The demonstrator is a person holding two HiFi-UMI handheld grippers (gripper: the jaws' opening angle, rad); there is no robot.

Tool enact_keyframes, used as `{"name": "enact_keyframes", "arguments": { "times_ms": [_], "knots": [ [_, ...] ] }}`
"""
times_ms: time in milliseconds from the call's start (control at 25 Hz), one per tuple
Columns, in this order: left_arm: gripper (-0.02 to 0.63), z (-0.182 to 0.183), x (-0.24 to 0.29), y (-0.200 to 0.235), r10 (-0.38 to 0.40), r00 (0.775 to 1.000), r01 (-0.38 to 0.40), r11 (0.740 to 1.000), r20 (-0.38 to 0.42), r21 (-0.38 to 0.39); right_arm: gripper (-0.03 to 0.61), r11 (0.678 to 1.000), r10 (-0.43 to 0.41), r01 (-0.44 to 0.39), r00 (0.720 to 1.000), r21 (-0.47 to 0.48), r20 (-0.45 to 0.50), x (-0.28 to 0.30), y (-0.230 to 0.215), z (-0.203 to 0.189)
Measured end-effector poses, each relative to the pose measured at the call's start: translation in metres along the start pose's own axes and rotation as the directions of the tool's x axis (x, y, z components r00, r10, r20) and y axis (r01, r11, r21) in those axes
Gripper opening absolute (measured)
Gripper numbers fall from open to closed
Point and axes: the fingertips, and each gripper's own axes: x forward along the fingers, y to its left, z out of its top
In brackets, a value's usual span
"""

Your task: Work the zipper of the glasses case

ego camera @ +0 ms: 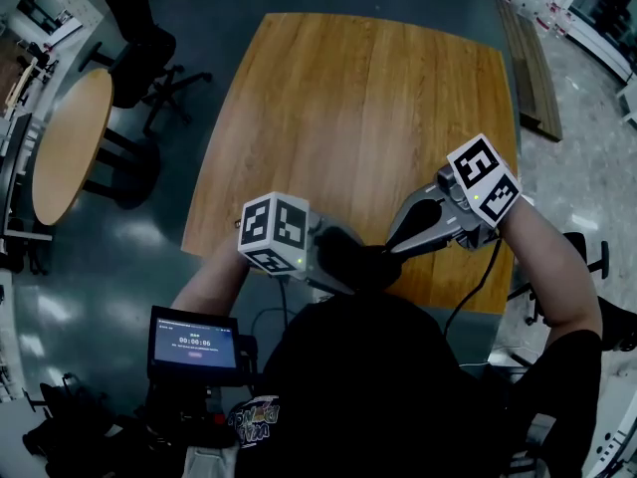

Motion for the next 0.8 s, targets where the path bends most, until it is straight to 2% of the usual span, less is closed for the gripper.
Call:
{"name": "enact_keyframes", "arguments": {
  "times_ms": [80, 200, 360, 400, 480, 600, 720, 800],
  "knots": [
    [0.273, 0.011, 0.008, -0.004, -0.056, 0.997, 0.057, 0.998, 0.052, -0.013, 0.008, 0.997, -0.049, 0.053, 0.997, -0.059, 0.061, -0.004, -0.002, 0.016],
    [0.271, 0.032, 0.014, -0.015, -0.146, 0.977, 0.148, 0.989, 0.155, -0.001, 0.005, 0.984, -0.101, 0.118, 0.987, -0.136, 0.129, -0.005, -0.002, 0.038],
    [0.258, 0.042, 0.008, -0.020, -0.185, 0.950, 0.195, 0.981, 0.253, -0.013, 0.005, 0.945, -0.193, 0.219, 0.973, -0.242, 0.123, -0.005, -0.001, 0.048],
    [0.255, 0.043, 0.006, -0.020, -0.191, 0.941, 0.207, 0.978, 0.280, -0.028, 0.005, 0.924, -0.234, 0.259, 0.965, -0.280, 0.118, -0.006, -0.002, 0.049],
    [0.253, 0.046, 0.001, -0.019, -0.205, 0.916, 0.237, 0.970, 0.344, -0.051, 0.005, 0.861, -0.325, 0.342, 0.939, -0.376, 0.110, -0.007, -0.005, 0.052],
    [0.250, 0.057, -0.013, -0.020, -0.217, 0.866, 0.279, 0.958, 0.451, -0.074, 0.004, 0.761, -0.419, 0.421, 0.900, -0.494, 0.122, -0.006, -0.001, 0.062],
    [0.250, 0.062, -0.025, -0.019, -0.209, 0.822, 0.298, 0.950, 0.531, -0.088, 0.003, 0.678, -0.486, 0.473, 0.863, -0.563, 0.141, -0.009, 0.004, 0.067],
    [0.250, 0.061, -0.031, -0.017, -0.198, 0.800, 0.302, 0.948, 0.567, -0.096, 0.003, 0.638, -0.514, 0.502, 0.842, -0.585, 0.162, -0.011, 0.006, 0.069]
  ]
}}
